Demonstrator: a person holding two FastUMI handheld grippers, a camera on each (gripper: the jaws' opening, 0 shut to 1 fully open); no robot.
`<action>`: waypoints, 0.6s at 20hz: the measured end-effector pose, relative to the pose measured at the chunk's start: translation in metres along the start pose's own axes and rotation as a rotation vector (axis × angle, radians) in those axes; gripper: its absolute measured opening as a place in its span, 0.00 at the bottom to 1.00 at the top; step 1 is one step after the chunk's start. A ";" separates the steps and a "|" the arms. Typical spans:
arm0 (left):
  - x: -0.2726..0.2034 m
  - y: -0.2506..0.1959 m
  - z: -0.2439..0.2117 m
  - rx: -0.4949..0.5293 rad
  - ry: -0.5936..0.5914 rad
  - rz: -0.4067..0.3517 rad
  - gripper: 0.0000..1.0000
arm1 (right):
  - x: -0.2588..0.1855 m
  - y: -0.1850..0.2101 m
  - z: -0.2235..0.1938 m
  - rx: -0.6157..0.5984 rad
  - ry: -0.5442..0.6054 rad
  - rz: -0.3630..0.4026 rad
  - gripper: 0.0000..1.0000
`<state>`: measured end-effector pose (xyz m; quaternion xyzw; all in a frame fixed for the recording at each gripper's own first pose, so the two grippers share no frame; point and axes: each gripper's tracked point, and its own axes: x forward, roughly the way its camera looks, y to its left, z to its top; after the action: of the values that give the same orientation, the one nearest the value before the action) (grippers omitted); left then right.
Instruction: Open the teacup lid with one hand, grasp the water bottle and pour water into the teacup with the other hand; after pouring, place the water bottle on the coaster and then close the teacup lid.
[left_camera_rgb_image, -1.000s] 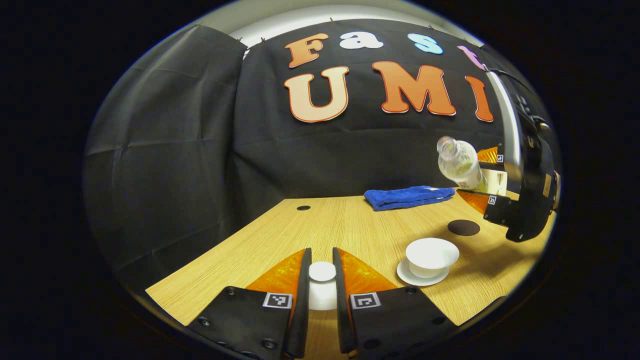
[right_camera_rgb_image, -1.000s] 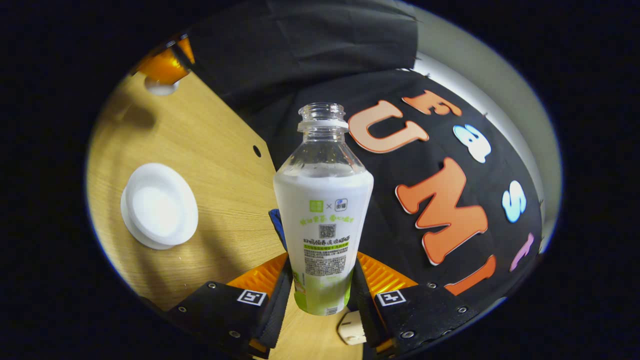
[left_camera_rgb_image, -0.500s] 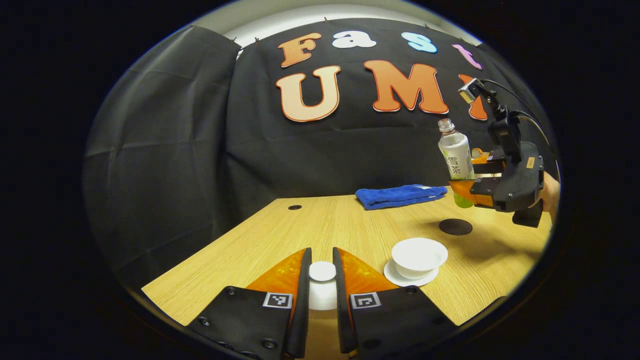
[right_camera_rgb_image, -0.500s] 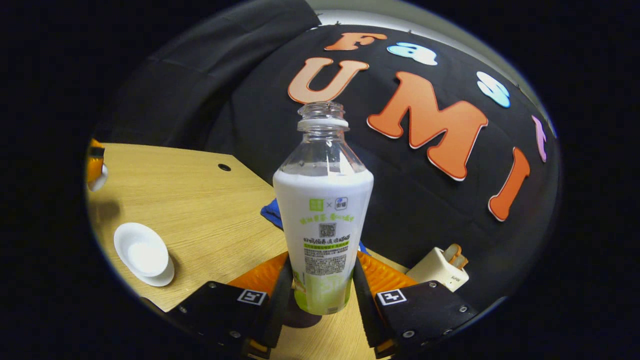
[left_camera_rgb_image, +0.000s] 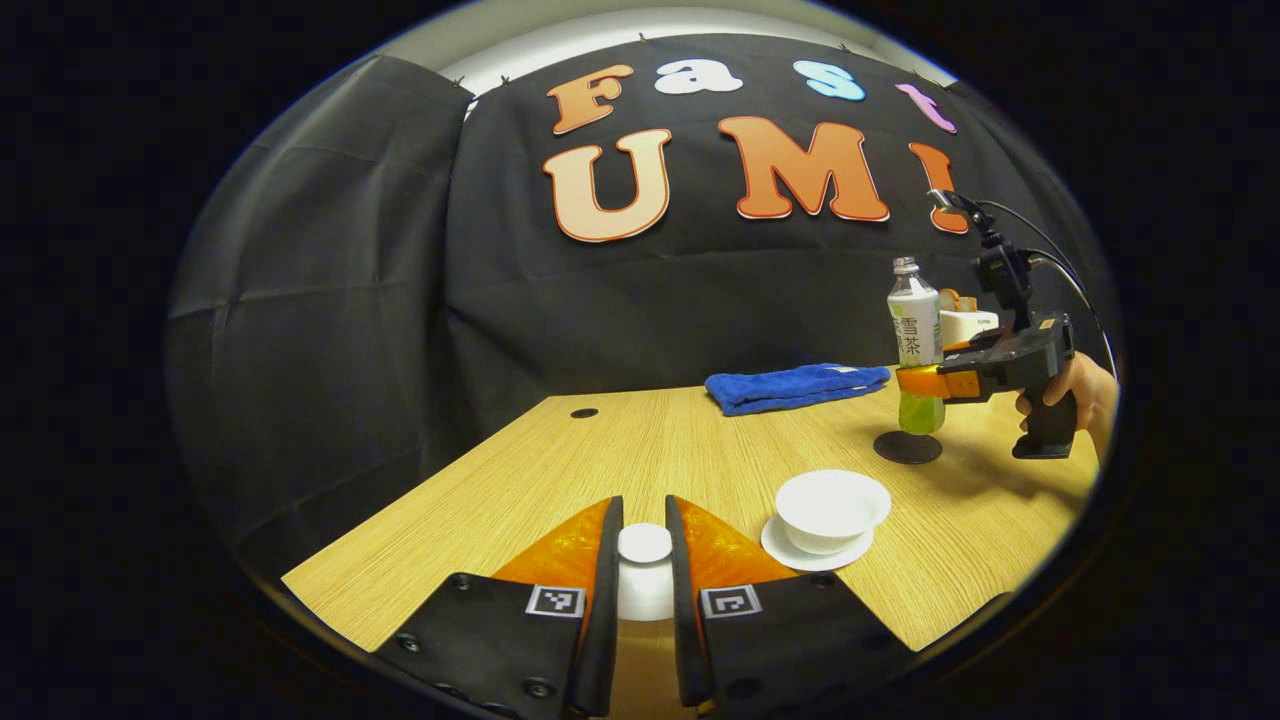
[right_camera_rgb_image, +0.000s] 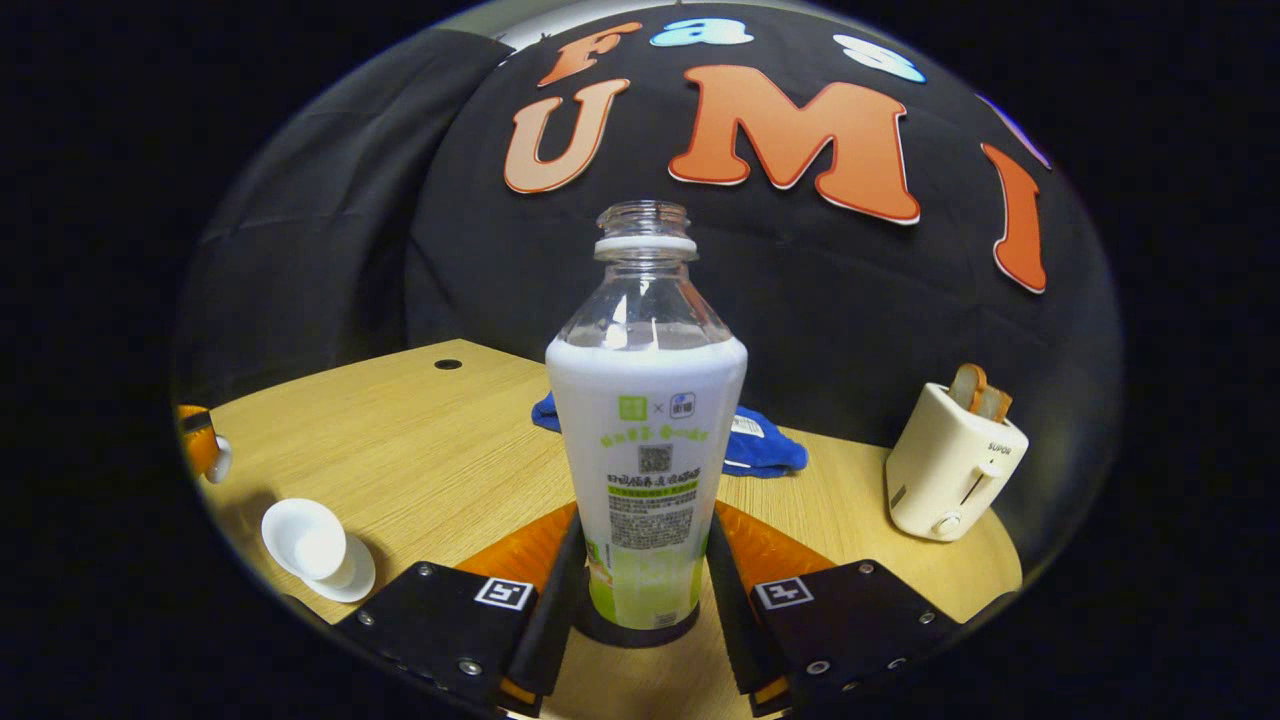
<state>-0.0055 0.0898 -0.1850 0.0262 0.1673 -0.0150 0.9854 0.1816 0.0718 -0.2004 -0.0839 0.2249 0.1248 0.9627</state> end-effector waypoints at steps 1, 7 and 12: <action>0.001 -0.001 0.000 -0.003 0.002 0.000 0.28 | 0.000 0.003 -0.001 0.016 0.006 0.011 0.66; 0.000 -0.009 -0.001 0.005 0.005 -0.010 0.28 | 0.008 0.010 -0.022 0.051 0.041 0.042 0.66; 0.003 -0.009 -0.004 0.000 0.013 -0.007 0.28 | 0.009 0.008 -0.022 0.100 0.009 0.051 0.66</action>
<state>-0.0040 0.0814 -0.1900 0.0256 0.1739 -0.0183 0.9843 0.1788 0.0764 -0.2246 -0.0304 0.2372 0.1376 0.9612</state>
